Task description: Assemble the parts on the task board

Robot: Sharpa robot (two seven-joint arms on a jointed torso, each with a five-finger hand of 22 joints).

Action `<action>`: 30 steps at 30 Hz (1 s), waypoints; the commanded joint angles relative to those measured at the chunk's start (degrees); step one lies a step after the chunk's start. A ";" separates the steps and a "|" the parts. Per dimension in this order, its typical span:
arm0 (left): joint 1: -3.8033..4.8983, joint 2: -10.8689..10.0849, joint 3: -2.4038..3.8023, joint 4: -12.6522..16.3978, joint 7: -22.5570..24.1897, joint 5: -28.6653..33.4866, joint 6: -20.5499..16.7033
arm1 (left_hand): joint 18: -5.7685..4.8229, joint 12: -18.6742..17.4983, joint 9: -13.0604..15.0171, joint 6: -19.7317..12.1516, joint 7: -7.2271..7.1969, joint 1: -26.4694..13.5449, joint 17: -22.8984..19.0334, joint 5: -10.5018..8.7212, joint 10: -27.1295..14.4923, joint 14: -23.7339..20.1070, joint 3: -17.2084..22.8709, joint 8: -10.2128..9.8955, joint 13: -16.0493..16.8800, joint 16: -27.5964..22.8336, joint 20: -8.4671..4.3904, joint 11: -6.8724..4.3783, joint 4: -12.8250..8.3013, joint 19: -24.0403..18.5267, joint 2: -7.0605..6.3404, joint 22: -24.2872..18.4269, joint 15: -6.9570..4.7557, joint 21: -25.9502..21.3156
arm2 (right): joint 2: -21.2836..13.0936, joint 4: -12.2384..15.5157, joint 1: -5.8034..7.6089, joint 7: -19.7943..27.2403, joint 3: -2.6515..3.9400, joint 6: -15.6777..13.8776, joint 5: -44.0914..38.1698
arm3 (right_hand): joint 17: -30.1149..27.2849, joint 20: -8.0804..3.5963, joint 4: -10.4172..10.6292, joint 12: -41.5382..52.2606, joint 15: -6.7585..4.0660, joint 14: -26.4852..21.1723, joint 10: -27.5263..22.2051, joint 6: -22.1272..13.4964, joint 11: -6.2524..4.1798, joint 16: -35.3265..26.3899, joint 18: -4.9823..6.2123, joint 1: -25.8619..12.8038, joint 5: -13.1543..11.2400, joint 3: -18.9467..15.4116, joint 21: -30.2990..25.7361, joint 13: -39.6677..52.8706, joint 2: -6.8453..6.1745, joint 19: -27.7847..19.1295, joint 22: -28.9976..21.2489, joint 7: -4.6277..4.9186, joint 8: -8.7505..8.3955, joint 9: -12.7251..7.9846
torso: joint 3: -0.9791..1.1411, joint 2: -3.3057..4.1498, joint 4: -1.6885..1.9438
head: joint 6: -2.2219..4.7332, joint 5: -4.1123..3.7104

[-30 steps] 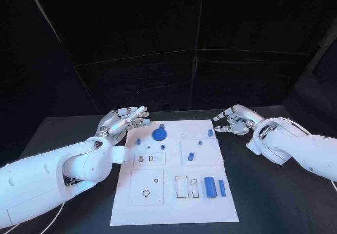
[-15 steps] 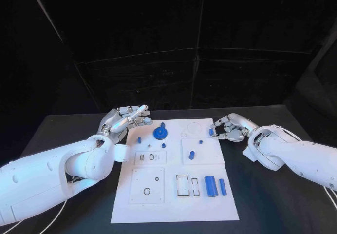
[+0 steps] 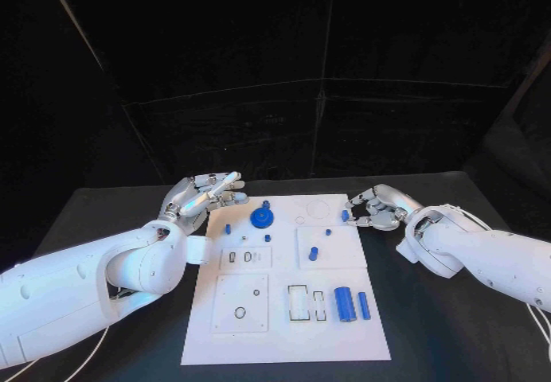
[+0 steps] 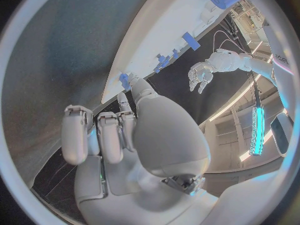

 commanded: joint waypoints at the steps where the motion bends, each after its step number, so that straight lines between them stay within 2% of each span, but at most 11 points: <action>1: 0.03 0.10 0.06 0.00 0.47 -0.34 0.79 | 0.36 -0.30 0.01 0.41 -0.07 0.45 0.07 0.18 0.30 0.10 0.01 -0.26 -0.02 -0.29 0.14 0.04 -0.28 0.09 -0.04 -0.10 0.23 -0.33 | 0.23 -0.16 0.08 0.55 0.03 -1.03 0.74 | 12.78 0.34 -0.01 -0.14 0.26 5.46 1.47 -0.17 0.35 0.35 -0.49 -0.51 -0.30 -0.10 0.12 9.04 0.08 -0.12 0.05 0.01 0.12 0.04 | 0.00 0.02 -0.04 | 0.00 -0.10; 12: 0.02 0.12 0.06 -0.02 0.38 -0.34 0.89 | 0.36 -0.35 0.01 0.42 -0.05 0.53 0.09 0.18 0.32 0.10 0.05 -0.29 -0.03 -0.35 0.13 0.04 -0.37 0.10 -0.01 -0.12 0.23 -0.35 | 1.31 -1.06 0.08 0.37 0.04 -0.59 1.02 | 12.97 0.29 -0.37 0.20 0.12 5.50 1.77 1.31 0.13 0.42 -0.50 -0.59 -1.19 0.40 0.16 9.40 1.10 -0.07 0.14 -0.24 0.93 0.31 | -0.07 0.01 0.07 | -0.12 -0.16; 16: 0.02 0.05 0.06 0.02 0.34 -0.34 0.91 | 0.36 -0.35 0.01 0.42 -0.05 0.53 0.09 0.18 0.32 0.10 0.05 -0.29 -0.03 -0.35 0.13 0.04 -0.37 0.10 -0.01 -0.12 0.23 -0.35 | 1.55 -1.19 0.08 0.21 0.04 -0.17 1.00 | 12.98 0.23 -0.63 0.26 0.06 5.50 1.82 1.73 0.06 0.42 -0.50 -0.46 -1.55 0.60 0.17 9.46 1.27 -0.06 0.14 -0.32 1.12 0.34 | -0.10 0.00 0.01 | -0.09 -0.12; 30: 0.02 -0.06 0.06 0.10 -0.03 -0.34 0.99 | 0.35 -0.41 0.00 0.44 -0.04 0.63 0.12 0.19 0.33 0.10 0.15 -0.33 -0.03 -0.42 0.12 0.05 -0.46 0.11 0.13 -0.15 0.23 -0.37 | 2.45 -2.04 0.08 -0.78 0.04 0.55 0.84 | 13.02 -0.13 -1.33 0.51 -0.37 5.51 2.05 4.47 -0.48 0.43 -0.50 -0.70 -2.50 1.65 0.19 9.75 2.21 -0.03 0.18 -0.97 2.28 0.54 | -0.04 0.01 0.01 | -0.20 -0.08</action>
